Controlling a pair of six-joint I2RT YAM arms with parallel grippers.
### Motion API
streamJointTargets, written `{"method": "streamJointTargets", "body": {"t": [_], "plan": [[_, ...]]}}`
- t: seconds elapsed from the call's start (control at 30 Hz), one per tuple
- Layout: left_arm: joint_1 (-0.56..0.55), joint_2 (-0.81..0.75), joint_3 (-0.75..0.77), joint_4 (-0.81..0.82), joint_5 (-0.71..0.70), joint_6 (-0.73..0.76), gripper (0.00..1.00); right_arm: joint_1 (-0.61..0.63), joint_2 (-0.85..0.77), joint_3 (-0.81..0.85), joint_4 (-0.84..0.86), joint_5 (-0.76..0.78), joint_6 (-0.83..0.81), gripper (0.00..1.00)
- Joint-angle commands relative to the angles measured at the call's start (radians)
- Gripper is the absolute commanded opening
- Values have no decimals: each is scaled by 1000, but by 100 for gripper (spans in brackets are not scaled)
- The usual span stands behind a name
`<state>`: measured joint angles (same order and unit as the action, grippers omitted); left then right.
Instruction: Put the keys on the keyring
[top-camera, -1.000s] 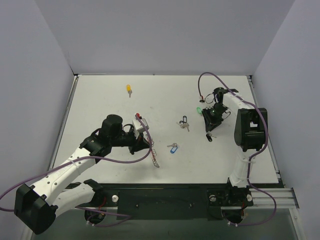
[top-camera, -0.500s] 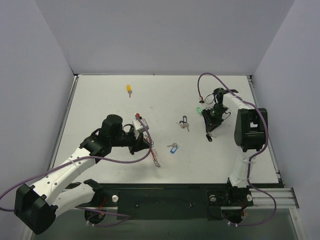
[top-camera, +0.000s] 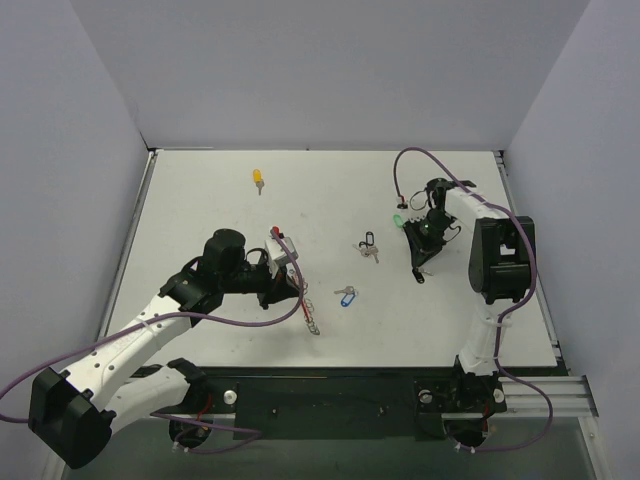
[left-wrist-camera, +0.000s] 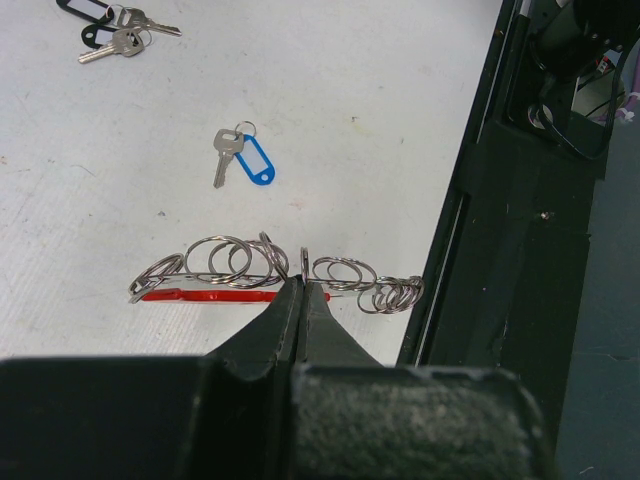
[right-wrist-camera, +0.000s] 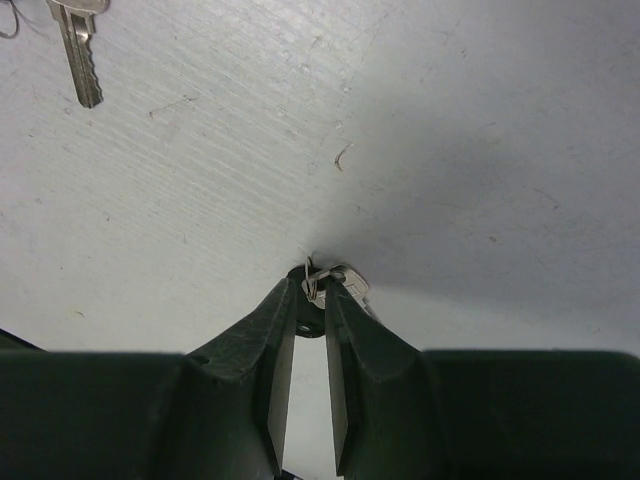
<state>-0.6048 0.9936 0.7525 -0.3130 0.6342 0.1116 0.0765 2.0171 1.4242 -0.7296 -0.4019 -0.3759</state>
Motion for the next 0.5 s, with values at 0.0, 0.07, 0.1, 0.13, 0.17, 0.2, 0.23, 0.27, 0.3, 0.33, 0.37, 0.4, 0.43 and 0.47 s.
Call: {"method": "streamJointTargets", "body": {"t": [0.0,0.07,0.1,0.13,0.17,0.2,0.23,0.27,0.3,0.33,0.37,0.4,0.43,0.47], "plan": [[7,-9,21,29,32,2,0,9,-63,-14,-44,-15,-18,15],[7,-9,19,28,33,2,0,9,-64,-18,-47,-14,-20,14],[7,-9,21,26,32,3,0,9,-66,-18,-47,-14,-21,14],[7,-10,21,28,32,3,0,9,-67,-18,-45,-14,-21,14],[7,-9,21,28,32,3,0,11,-66,-19,-45,-12,-21,14],[7,-7,22,28,33,3,0,11,-67,-19,-45,-12,-21,14],[7,-7,21,26,33,3,0,11,-66,-19,-47,-5,-21,14],[7,-9,21,28,33,3,0,11,-64,-19,-47,-3,-21,14],[7,-7,21,29,33,3,0,11,-64,-21,-48,0,-23,14],[7,-7,22,26,33,2,0,11,-66,-22,-47,3,-24,13],[7,-7,21,28,35,3,0,11,-67,-22,-48,5,-23,13],[7,-7,21,26,35,3,0,11,-67,-22,-48,8,-24,13],[7,-7,21,26,35,3,0,11,-69,-24,-47,11,-24,13],[7,-7,21,28,35,3,0,12,-69,-24,-47,12,-24,13]]}}
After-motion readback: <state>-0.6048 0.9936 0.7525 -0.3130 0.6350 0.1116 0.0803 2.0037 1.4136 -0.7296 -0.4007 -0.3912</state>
